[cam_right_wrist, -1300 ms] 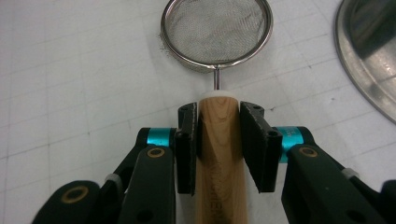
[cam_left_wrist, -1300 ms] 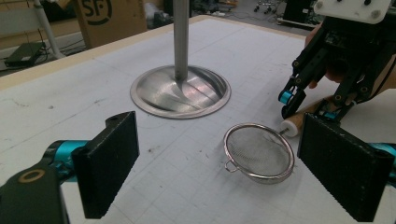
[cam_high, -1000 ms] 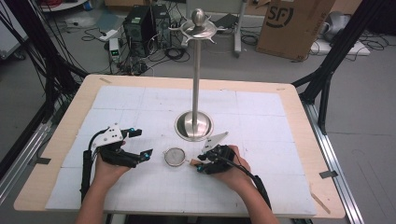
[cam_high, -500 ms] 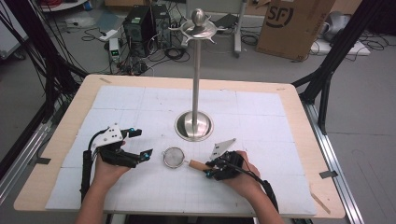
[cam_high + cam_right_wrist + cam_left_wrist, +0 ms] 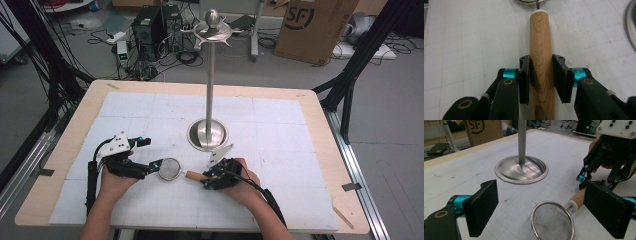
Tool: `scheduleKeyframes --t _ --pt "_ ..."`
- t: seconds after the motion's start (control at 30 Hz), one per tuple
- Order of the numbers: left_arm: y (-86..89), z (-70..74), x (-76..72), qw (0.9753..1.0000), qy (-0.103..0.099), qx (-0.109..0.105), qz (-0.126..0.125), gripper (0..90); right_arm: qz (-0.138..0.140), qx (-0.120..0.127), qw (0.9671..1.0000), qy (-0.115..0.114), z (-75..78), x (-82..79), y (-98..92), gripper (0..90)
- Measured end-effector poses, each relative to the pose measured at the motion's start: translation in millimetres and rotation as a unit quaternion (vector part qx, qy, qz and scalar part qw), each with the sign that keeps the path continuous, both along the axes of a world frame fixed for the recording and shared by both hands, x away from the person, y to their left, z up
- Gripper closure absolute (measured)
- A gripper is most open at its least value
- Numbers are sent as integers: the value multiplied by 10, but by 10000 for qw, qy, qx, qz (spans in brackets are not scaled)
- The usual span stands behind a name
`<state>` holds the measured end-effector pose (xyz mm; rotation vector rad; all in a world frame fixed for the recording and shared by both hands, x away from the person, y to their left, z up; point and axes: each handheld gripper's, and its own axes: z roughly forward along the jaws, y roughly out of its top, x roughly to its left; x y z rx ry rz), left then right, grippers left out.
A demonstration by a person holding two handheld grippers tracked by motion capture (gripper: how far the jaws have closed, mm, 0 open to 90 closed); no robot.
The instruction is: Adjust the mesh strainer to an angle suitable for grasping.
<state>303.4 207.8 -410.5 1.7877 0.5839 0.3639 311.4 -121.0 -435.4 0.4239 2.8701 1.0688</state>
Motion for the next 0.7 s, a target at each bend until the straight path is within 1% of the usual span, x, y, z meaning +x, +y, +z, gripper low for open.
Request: scheduleKeyframes --t 0.07,0.1,0.17,0.23,0.27,0.3,0.33,0.37,0.4,0.43,0.47,0.5,0.6,0.67,0.7 --pt "0 -1 1 10000 -4 -9 0 133 24 12 10000 31 -2 2 36 686" --pt "1 0 2 10000 2 5 -9 133 83 25 10000 -3 -3 4 111 686" --pt "0 -2 1 10000 6 11 -5 134 146 5 9999 18 -5 -2 165 687" --pt "-1 -2 2 10000 9 13 -9 134 178 -10 9998 -40 -6 -7 200 684" --pt "-1 -3 1 10000 16 4 -12 134 187 -25 9998 -36 -5 -8 203 676" --pt "2 -3 4 10000 8 -1 -12 134 167 -17 9998 -50 -7 -8 200 642" --pt "2 -3 4 10000 8 -1 -12 134 90 -16 9999 -81 -6 -9 193 588" --pt "4 -4 5 10000 11 0 -12 134 -21 -31 9999 -159 -6 -10 185 555" --pt "5 -5 7 10000 14 2 -13 134 -74 -14 9998 -198 -7 -6 175 537" --pt "5 -5 7 10000 14 2 -13 134 -159 -51 9996 -215 1 -6 163 525" --pt "4 -7 7 10000 26 -7 -2 134 -159 -51 9996 -215 1 -6 163 525" --pt "1 -10 8 10000 35 -4 -3 134 -266 -62 9994 -228 9 8 136 518" --pt "1 -12 9 10000 46 -6 -8 134 -430 -63 9985 -326 15 40 99 518" --pt "5 -12 10 10000 48 8 -2 134 -549 -89 9978 -357 11 75 69 523" --pt "5 -12 10 10000 48 8 -2 134 -634 -106 9974 -339 12 87 55 524"
